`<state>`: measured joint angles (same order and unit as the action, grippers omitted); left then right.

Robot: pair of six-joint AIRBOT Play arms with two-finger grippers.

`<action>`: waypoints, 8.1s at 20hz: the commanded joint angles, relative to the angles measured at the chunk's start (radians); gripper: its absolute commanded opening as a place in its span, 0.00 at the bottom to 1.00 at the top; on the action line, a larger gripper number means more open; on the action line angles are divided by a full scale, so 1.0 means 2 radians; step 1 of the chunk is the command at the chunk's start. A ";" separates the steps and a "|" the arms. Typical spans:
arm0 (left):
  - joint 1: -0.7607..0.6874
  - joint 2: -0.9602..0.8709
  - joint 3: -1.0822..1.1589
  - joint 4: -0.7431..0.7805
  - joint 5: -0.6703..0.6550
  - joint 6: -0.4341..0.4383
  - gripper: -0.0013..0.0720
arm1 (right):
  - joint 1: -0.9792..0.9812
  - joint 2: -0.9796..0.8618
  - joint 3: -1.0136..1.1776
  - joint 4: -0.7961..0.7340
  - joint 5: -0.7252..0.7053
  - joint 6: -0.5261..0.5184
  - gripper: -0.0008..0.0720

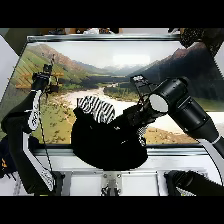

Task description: Fold the clothes and pants, and hang the long-sleeved shirts on hangers.

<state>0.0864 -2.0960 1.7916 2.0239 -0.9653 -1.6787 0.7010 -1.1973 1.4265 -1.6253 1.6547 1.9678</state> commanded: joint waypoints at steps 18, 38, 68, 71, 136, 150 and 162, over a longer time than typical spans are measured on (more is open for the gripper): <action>-0.080 0.239 0.000 -0.052 -0.089 0.093 0.04 | 0.000 0.001 0.001 -0.004 -0.015 0.000 0.03; -0.001 0.320 -0.047 -0.542 -0.434 0.672 0.04 | -0.009 0.045 0.033 -0.006 -0.031 0.066 0.03; -0.106 0.402 -0.331 -0.537 -0.344 0.775 0.04 | -0.109 0.044 0.044 0.026 0.036 0.050 0.03; -0.104 0.398 -0.331 -0.537 -0.335 0.774 0.04 | -0.109 0.046 0.044 0.026 0.046 0.048 0.03; -0.106 0.398 -0.331 -0.537 -0.315 0.764 0.04 | 0.056 -0.028 0.045 0.131 -0.300 -0.018 0.70; -0.106 0.398 -0.331 -0.537 -0.316 0.764 0.04 | -0.062 0.074 0.044 0.232 -0.141 -0.203 0.86; -0.106 0.398 -0.331 -0.537 -0.316 0.764 0.04 | -0.440 0.111 -0.121 0.535 -0.072 -0.561 0.86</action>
<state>-0.1261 -1.2995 1.1290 0.9489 -1.5974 -0.1501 -0.0544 -0.9699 1.2705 -0.7437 1.5085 1.0462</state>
